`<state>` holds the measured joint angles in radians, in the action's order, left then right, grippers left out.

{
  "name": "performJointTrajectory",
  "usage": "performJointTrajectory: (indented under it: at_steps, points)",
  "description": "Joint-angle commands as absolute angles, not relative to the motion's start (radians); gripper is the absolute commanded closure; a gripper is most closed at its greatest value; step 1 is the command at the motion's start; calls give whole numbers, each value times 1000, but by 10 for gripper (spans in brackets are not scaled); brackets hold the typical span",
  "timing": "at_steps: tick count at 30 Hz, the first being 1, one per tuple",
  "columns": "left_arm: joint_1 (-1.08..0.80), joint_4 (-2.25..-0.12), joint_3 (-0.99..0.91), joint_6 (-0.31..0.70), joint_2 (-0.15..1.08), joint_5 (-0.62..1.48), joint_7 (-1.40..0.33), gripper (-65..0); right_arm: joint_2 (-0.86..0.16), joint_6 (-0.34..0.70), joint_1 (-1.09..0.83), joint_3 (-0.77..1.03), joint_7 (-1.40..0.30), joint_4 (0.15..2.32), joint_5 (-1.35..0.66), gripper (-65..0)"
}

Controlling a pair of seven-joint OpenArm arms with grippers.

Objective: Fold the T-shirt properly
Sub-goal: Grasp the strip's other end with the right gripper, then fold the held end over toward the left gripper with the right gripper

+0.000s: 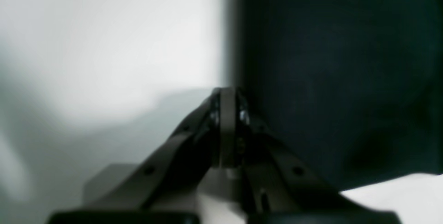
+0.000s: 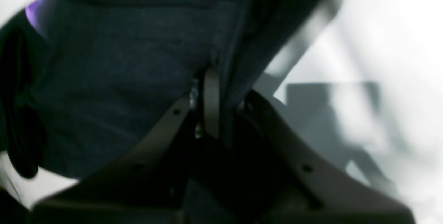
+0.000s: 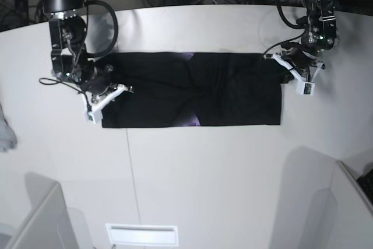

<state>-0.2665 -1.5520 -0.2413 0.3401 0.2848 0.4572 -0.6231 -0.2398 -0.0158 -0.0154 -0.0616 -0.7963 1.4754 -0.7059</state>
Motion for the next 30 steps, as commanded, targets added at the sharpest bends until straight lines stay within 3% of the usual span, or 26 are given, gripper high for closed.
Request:
performJointTrajectory:
  at_steps: [1, 5, 12, 23, 30]
  points:
    - [-266, -1566, -226, 338, 294, 458, -624, 0, -245, -33, -1, -68, -789, 1512, -722, 0]
    - [-274, -1566, -179, 337, 292, 461, -624, 0, -245, -136, -1, -139, -791, 1600, -723, 0]
    - [-274, -1586, -179, 337, 288, 460, -624, 0, -243, -214, 45, -185, -885, 1713, -723, 0]
    - [-268, -1621, -179, 337, 292, 460, -624, 0, -199, -217, 94, -186, -984, 1824, -725, 0]
    - [-266, -1627, -183, 337, 294, 458, -624, 0, -156, -219, 104, -280, -983, 1876, -727, 0]
